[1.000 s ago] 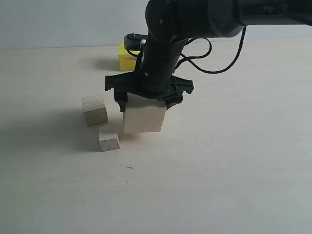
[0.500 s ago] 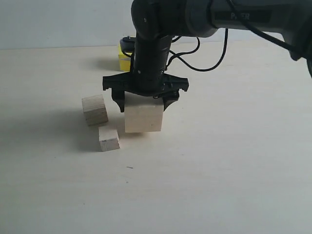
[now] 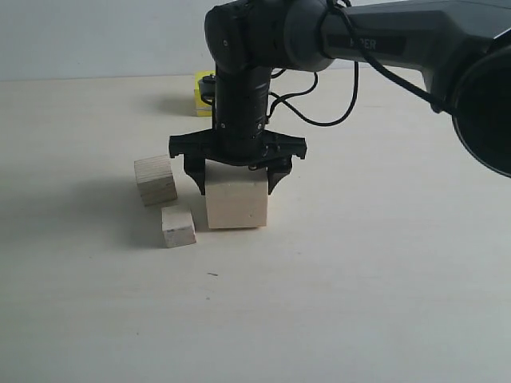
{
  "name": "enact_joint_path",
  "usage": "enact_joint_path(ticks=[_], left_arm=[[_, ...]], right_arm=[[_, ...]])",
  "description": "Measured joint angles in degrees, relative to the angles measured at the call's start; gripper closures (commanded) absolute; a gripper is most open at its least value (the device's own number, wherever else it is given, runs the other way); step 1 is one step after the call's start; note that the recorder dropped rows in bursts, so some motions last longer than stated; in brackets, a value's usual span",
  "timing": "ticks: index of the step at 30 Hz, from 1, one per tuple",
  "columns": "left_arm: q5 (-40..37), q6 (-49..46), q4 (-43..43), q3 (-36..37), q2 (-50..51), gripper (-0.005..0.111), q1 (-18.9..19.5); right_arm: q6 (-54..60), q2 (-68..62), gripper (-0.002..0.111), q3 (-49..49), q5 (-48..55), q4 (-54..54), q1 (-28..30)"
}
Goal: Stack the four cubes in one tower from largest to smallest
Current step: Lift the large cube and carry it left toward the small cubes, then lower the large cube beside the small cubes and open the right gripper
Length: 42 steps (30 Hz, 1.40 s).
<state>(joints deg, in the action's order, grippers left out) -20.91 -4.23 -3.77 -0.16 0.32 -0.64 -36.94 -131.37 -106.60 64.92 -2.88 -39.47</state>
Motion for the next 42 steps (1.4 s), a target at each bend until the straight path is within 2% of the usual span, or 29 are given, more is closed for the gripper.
enact_joint_path(ticks=[3,5,7,10,12,15,20,31,42], left_arm=[[0.0,0.0,0.0,0.0,0.0,0.107,0.0],[0.0,0.0,0.0,0.0,0.0,0.107,0.0],[0.0,0.0,0.0,0.0,0.0,0.107,0.0],[0.0,0.0,0.0,0.0,0.0,0.107,0.0],[0.0,0.0,0.0,0.0,0.0,0.107,0.0],[0.0,0.0,0.0,0.0,0.0,0.107,0.0],[0.0,0.0,0.0,0.0,0.0,0.107,0.0],[0.0,0.0,0.0,0.0,0.0,0.107,0.0],[0.0,0.0,0.0,0.0,0.0,0.107,0.0]], right_arm=[[-0.3,0.0,0.108,-0.1,0.1,0.0,0.0],[-0.3,0.0,0.104,-0.1,0.1,0.0,0.0],[-0.3,0.0,0.092,-0.1,0.2,0.0,0.0],[-0.3,0.0,0.065,-0.1,0.6,0.0,0.0],[-0.3,0.0,0.055,-0.1,0.8,0.0,0.0],[-0.3,0.0,0.043,-0.1,0.9,0.0,0.0],[-0.3,0.0,0.031,-0.1,0.9,0.0,0.0],[0.7,0.0,0.015,-0.1,1.0,-0.4,0.0],[1.1,0.0,0.015,-0.1,1.0,-1.5,0.0]])
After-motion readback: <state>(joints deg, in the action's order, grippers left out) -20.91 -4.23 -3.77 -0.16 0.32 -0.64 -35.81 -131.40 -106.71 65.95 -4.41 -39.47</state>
